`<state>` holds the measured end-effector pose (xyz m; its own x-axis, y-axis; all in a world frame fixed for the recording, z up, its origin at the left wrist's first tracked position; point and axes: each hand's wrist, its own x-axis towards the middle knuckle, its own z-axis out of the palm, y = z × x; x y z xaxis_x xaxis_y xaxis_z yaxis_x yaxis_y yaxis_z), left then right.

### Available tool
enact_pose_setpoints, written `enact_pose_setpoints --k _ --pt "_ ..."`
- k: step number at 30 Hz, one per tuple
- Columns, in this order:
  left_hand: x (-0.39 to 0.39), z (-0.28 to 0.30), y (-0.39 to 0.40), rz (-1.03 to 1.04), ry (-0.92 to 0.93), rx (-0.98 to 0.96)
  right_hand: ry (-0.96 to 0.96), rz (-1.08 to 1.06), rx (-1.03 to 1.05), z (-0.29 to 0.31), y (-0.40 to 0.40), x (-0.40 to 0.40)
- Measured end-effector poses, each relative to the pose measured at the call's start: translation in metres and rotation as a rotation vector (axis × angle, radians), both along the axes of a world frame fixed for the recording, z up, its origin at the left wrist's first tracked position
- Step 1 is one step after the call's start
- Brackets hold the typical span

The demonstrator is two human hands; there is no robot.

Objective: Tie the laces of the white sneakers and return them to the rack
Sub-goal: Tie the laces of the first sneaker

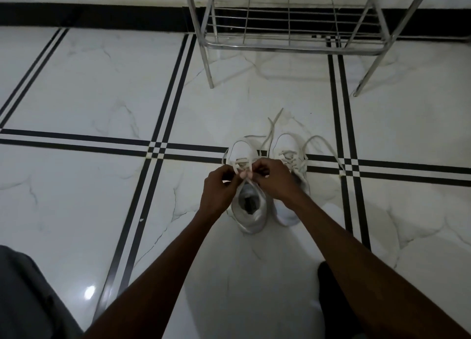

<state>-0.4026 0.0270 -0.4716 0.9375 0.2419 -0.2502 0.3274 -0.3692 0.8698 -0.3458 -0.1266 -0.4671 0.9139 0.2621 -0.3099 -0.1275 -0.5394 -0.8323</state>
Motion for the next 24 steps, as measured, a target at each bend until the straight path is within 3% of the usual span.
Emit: enact_pose_setpoints --k 8,12,19,22,24 --pt "-0.003 -0.003 -0.003 -0.007 -0.099 0.357 -0.197 -0.039 -0.137 -0.002 0.014 -0.012" --pt "-0.001 -0.005 -0.004 0.006 -0.099 0.427 -0.253 -0.114 -0.211 -0.008 0.022 -0.019" --pt "0.0 -0.009 -0.002 0.01 -0.153 0.341 -0.173 -0.165 -0.163 -0.008 0.023 -0.013" --pt "0.011 -0.009 0.005 0.01 -0.12 0.186 -0.055 -0.127 -0.084 0.001 0.021 -0.002" --pt "0.019 0.0 0.011 0.028 -0.112 0.032 0.017 -0.168 0.082 0.01 0.02 0.004"
